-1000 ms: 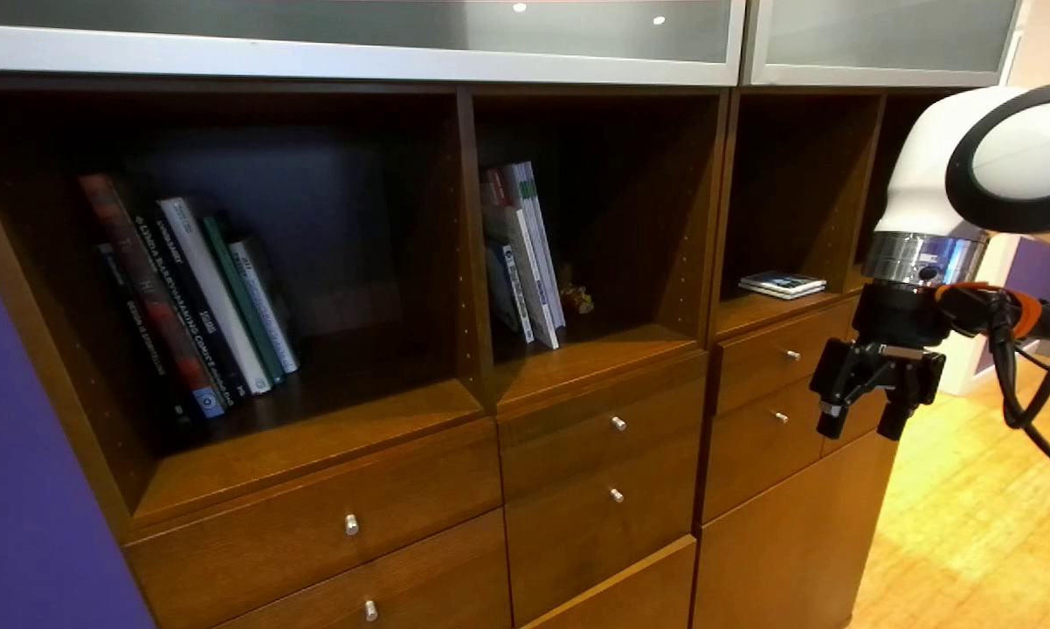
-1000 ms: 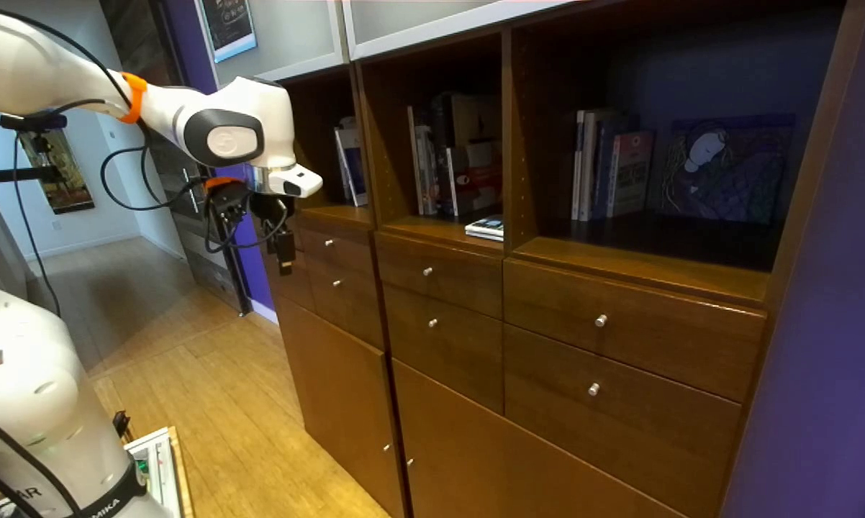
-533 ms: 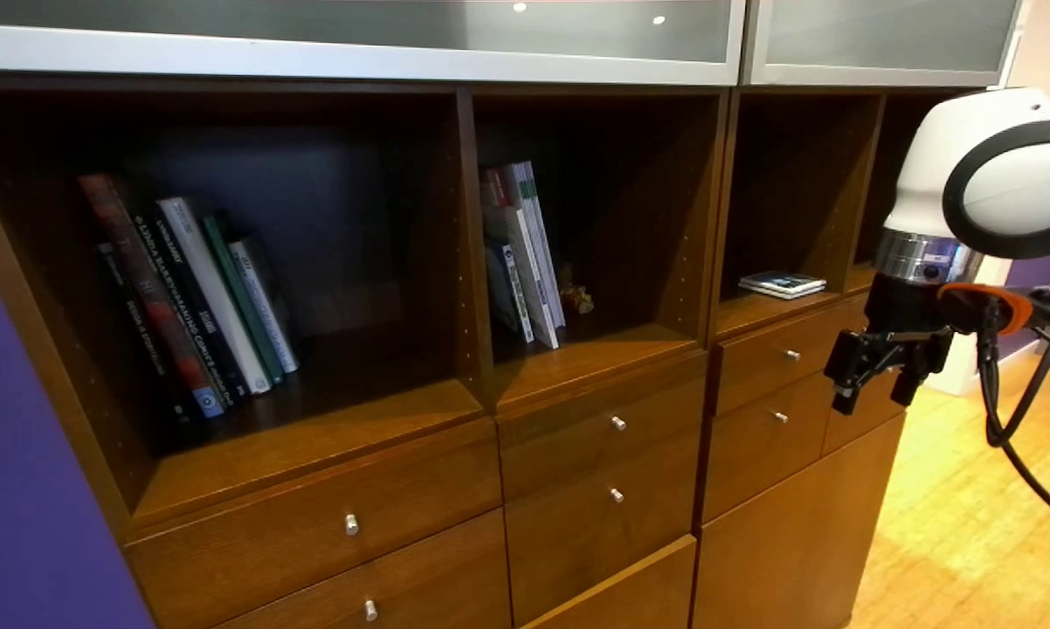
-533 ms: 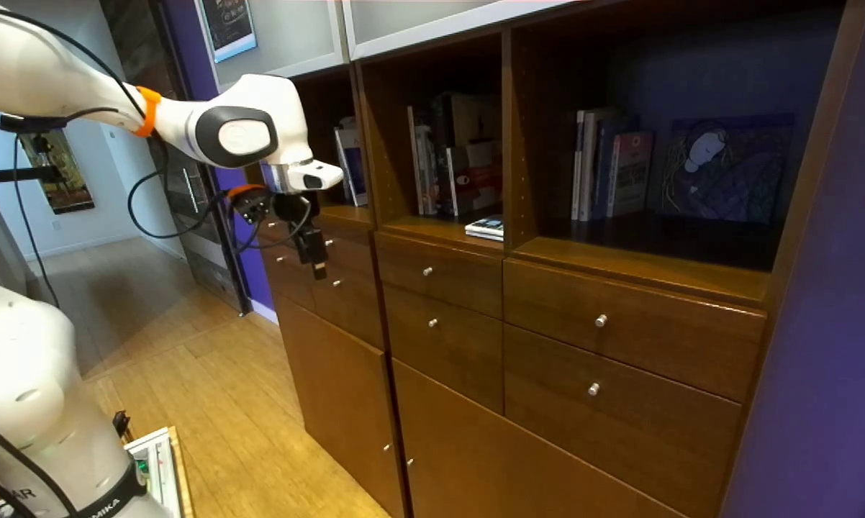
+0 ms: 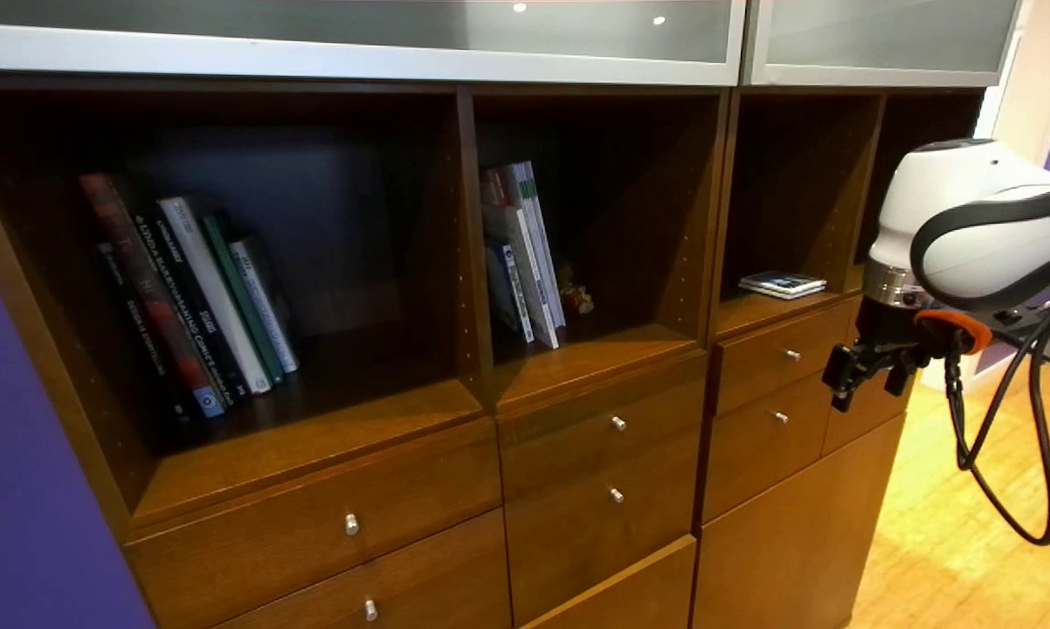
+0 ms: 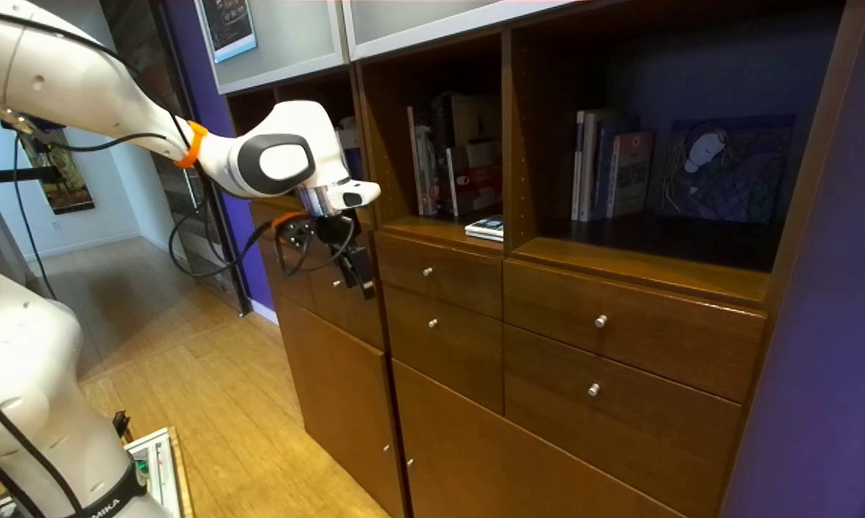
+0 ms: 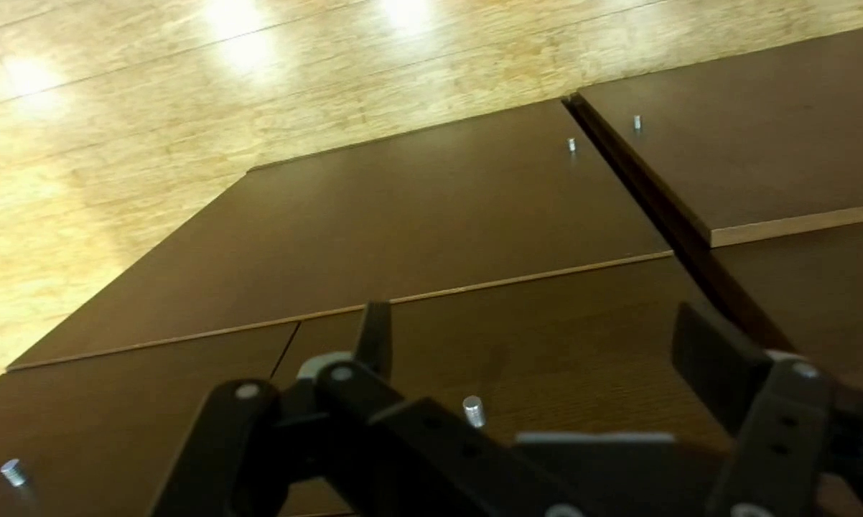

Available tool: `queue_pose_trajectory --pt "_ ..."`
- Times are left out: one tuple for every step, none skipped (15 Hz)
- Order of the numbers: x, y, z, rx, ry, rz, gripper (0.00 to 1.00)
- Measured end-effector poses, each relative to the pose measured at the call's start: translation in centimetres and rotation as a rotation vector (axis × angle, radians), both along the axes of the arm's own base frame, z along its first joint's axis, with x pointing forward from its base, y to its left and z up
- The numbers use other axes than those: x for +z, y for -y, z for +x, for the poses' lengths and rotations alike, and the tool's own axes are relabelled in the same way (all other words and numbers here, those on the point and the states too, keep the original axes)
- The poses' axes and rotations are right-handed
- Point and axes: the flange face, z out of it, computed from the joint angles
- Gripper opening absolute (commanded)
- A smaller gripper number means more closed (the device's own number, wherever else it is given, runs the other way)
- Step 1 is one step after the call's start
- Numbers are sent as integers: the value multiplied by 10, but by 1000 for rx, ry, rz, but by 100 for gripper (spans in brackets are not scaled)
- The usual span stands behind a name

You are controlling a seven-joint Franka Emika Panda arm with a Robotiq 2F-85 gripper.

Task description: Open the second drawer in the second position to the right

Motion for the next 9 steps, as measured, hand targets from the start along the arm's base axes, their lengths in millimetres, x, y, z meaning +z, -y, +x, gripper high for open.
queue_pose_trajectory --pt "-9 3 7 7 0 -9 100" --pt "-18 5 14 16 0 -18 100" --pt "-27 7 21 26 3 -25 100" --pt "-35 8 28 34 10 -27 100" --pt "-42 9 35 45 23 -31 100" --pt "-48 10 41 52 32 -32 100" --pt "-52 11 46 53 34 -32 100" --pt "-54 12 49 53 32 -31 100" --pt "-54 12 50 53 32 -31 100"
